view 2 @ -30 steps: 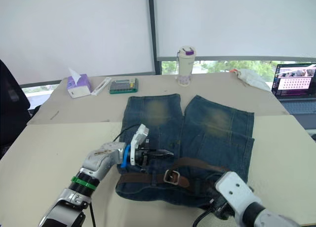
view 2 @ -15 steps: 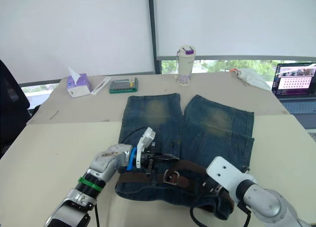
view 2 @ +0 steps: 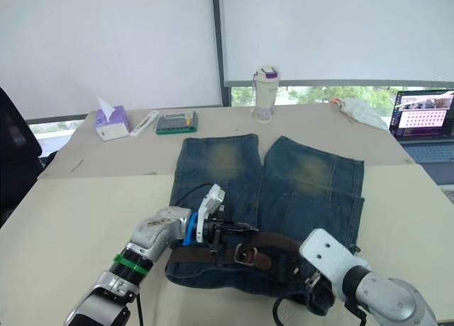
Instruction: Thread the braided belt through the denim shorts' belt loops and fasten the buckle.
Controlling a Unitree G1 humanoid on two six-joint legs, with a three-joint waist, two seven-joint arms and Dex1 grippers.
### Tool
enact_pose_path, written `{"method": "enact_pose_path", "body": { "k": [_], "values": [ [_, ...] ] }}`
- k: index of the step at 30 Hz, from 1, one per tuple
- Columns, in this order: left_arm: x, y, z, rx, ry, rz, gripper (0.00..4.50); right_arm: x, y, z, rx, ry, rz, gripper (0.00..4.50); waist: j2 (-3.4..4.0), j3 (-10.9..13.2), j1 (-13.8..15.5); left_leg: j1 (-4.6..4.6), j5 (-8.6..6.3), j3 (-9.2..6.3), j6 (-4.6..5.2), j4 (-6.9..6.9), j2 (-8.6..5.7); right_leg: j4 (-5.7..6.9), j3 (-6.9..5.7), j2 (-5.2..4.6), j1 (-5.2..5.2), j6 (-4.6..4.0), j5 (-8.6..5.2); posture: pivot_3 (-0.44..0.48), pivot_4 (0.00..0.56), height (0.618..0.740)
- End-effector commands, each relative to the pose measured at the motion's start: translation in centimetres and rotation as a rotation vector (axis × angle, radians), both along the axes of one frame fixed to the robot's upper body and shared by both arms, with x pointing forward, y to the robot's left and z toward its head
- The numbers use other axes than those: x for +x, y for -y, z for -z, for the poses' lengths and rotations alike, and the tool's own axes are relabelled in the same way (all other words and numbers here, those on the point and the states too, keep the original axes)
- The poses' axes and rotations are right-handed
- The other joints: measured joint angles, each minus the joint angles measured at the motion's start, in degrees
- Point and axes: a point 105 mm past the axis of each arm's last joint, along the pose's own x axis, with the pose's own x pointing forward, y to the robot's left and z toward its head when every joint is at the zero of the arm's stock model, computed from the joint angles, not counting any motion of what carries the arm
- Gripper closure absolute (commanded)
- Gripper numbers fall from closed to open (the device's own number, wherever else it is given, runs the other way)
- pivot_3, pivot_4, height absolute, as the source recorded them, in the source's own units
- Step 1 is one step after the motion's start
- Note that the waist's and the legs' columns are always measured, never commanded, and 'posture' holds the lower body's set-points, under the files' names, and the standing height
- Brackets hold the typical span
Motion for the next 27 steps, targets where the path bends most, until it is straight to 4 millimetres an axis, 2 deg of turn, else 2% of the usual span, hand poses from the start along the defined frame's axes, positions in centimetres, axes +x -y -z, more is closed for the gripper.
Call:
{"method": "enact_pose_path", "body": {
  "k": [1,7,10,11,12,13,14,17,21,23,24,25,27],
  "values": [
    [0.3,-0.4,-1.3,-0.019,0.051,-0.003,4.50,0.8,-0.9,-1.2,-0.035,0.083,-0.022,3.30,0.00,0.0,-0.1,0.00,0.00,0.00,0.00,0.00,0.00,0.00,0.01,0.01,-0.01,0.00,0.00,0.000,0.150,0.740],
    [0.3,-0.8,-1.7,-0.019,0.076,-0.010,4.50,2.1,-0.2,-0.5,-0.092,0.081,0.005,3.30,0.00,0.0,0.2,-0.02,0.09,-0.01,-0.16,0.01,-0.02,-0.01,0.00,-0.01,-0.02,-0.05,0.03,0.000,0.150,0.740],
    [0.0,-0.9,-2.3,-0.036,0.088,0.003,4.50,2.1,-0.1,-0.3,-0.086,0.069,0.011,3.30,0.00,0.0,0.2,-0.03,0.11,-0.01,-0.19,0.00,-0.02,-0.01,0.00,-0.02,-0.03,-0.10,0.06,0.000,0.150,0.740],
    [-0.1,-1.0,-2.6,-0.045,0.087,0.005,4.50,1.9,-0.1,-0.1,-0.086,0.059,0.009,3.82,0.00,0.0,0.2,-0.03,0.11,-0.01,-0.19,0.00,-0.01,-0.01,0.00,-0.01,-0.03,-0.10,0.06,0.000,0.150,0.740],
    [-0.3,-1.2,-3.1,-0.066,0.091,0.016,4.50,1.6,-0.1,0.1,-0.087,0.051,0.013,4.07,0.01,0.0,0.2,-0.03,0.11,-0.01,-0.19,0.00,-0.01,-0.01,0.00,-0.01,-0.03,-0.10,0.06,0.000,0.150,0.740],
    [-0.4,-1.3,-3.4,-0.071,0.092,0.025,4.25,1.4,0.1,0.2,-0.091,0.047,0.018,4.44,0.01,0.0,0.2,-0.03,0.11,-0.01,-0.19,0.00,0.00,0.00,0.00,-0.01,-0.04,-0.10,0.06,0.000,0.150,0.740],
    [-0.6,-1.3,-3.5,-0.071,0.092,0.042,3.98,1.2,0.1,0.2,-0.092,0.045,0.023,4.50,0.01,0.0,0.2,-0.03,0.11,-0.01,-0.19,0.00,0.01,0.00,0.00,0.00,-0.04,-0.09,0.06,0.000,0.150,0.740],
    [-0.9,-1.3,-3.3,-0.055,0.103,0.055,3.10,0.4,0.2,0.2,-0.090,0.039,0.034,4.50,0.03,0.0,0.1,-0.02,0.11,0.00,-0.19,0.00,0.00,0.01,0.01,0.00,-0.03,-0.05,0.03,0.000,0.150,0.740],
    [-1.1,-1.0,-2.3,-0.020,0.120,0.071,1.67,0.0,0.1,0.3,-0.087,0.037,0.033,4.50,0.02,0.0,0.1,-0.01,0.11,0.00,-0.18,0.01,0.00,0.01,0.01,0.00,-0.01,-0.02,0.02,0.000,0.150,0.740],
    [-1.5,-0.5,-1.0,0.023,0.125,0.100,1.67,-0.1,-0.1,0.5,-0.074,0.037,0.033,4.50,0.02,0.0,0.1,0.00,0.11,0.00,-0.19,0.01,0.00,0.01,0.00,0.00,-0.01,-0.03,0.02,0.000,0.150,0.740],
    [-1.8,-0.4,-0.1,0.050,0.126,0.117,1.83,-0.2,-0.2,0.7,-0.071,0.033,0.036,4.50,0.02,0.0,0.1,0.00,0.11,0.00,-0.19,0.00,0.00,0.01,0.00,0.00,-0.01,-0.04,0.03,0.000,0.150,0.740],
    [-2.0,-0.4,0.5,0.068,0.128,0.128,2.12,-0.3,-0.2,0.8,-0.069,0.032,0.038,4.50,0.03,0.0,0.1,0.00,0.11,0.00,-0.19,0.00,0.00,0.00,0.01,0.00,-0.01,-0.05,0.03,0.000,0.150,0.740],
    [-2.4,-0.8,3.6,0.197,0.124,0.152,2.74,-0.5,-0.1,1.1,-0.077,0.024,0.048,4.50,0.03,0.0,0.1,0.00,0.11,0.01,-0.19,0.00,-0.01,0.00,0.02,0.00,0.00,-0.15,0.09,0.000,0.150,0.740]
  ]
}}
